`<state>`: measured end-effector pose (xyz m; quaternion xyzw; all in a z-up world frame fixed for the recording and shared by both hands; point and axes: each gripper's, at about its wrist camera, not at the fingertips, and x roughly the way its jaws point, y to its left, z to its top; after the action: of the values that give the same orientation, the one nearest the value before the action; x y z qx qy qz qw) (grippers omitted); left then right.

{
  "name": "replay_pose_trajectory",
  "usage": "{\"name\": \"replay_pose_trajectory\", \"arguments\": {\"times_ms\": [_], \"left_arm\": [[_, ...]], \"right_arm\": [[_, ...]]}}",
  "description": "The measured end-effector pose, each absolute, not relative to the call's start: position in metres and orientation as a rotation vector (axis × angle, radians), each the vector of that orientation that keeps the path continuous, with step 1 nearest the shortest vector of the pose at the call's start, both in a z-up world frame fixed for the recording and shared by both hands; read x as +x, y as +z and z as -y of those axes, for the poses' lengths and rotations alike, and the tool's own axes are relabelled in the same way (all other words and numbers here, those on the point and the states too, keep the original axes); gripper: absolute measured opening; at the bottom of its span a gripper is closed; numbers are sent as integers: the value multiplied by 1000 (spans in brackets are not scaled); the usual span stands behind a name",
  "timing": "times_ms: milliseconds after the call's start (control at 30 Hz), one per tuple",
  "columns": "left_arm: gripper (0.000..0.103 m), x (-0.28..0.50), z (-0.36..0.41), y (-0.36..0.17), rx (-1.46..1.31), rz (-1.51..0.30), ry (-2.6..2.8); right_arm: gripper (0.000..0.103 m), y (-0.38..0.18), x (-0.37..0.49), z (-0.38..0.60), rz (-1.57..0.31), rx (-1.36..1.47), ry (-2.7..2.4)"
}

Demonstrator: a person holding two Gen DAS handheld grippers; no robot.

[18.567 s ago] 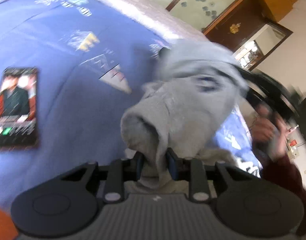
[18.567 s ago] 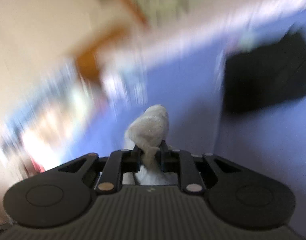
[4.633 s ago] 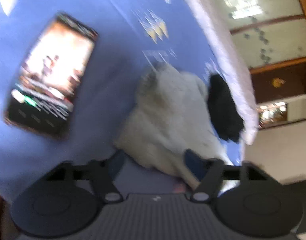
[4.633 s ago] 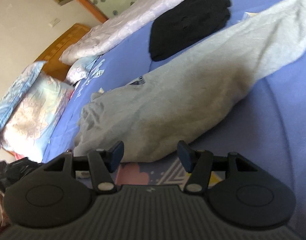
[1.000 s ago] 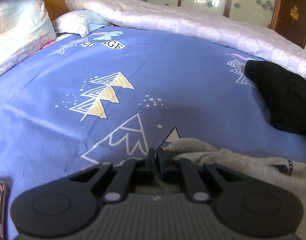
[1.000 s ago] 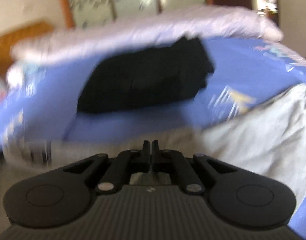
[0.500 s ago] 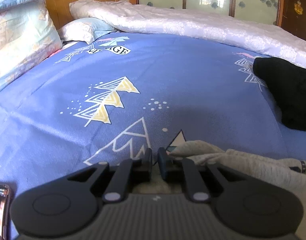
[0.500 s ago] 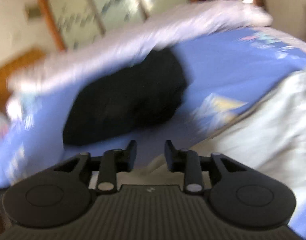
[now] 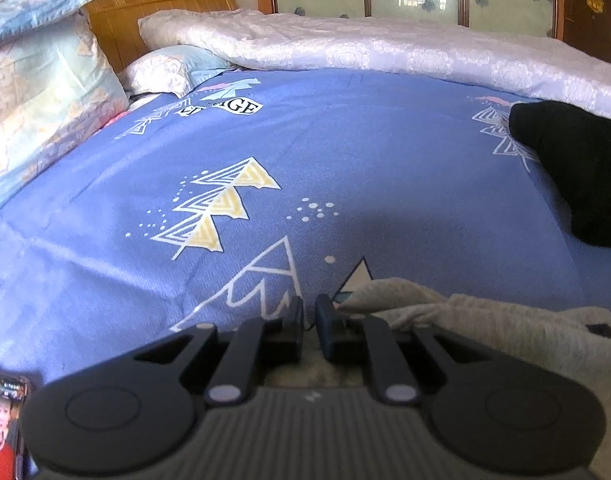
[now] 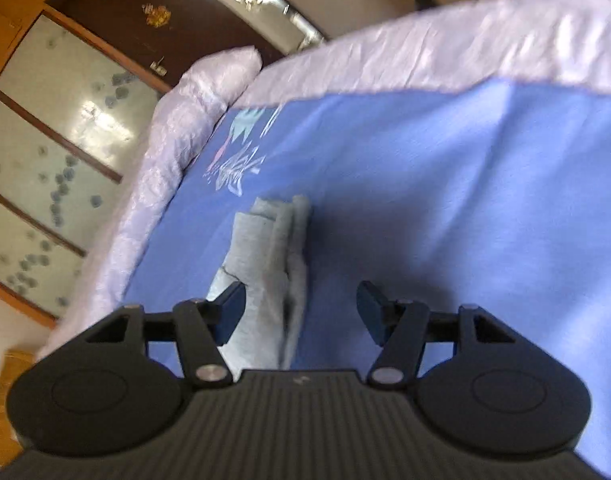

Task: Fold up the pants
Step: 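Grasp the pant leg cuff with the right gripper and lift it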

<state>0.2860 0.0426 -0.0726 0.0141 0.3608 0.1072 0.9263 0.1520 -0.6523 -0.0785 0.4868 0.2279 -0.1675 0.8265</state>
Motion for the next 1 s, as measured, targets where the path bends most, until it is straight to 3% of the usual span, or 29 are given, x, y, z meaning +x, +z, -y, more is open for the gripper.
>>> {"name": "replay_pose_trajectory", "arguments": {"times_ms": [167,267,367,667,767,867,1000], "left_arm": [[10,287,-40,-74,49,-740,230],[10,288,-37,-74,65,-741,237],[10,288,-36,-74,74,-741,240],[13,292,-31,-67,130,-796,232],[21,279,-36,-44,70,-830,187],[41,240,-35,-11,-12,-776,78],[49,187,-14,20,19,-714,-70]], "right_arm": [[61,-77,193,658,-496,970,-338],[31,-75,214,650,-566,876,-355],[20,-69,210,648,-572,873,-368],[18,-7,148,652,-436,771,-516],[18,6,132,662,-434,779,-560],[16,17,120,669,-427,771,-593],[16,33,109,676,-417,768,-606]]}}
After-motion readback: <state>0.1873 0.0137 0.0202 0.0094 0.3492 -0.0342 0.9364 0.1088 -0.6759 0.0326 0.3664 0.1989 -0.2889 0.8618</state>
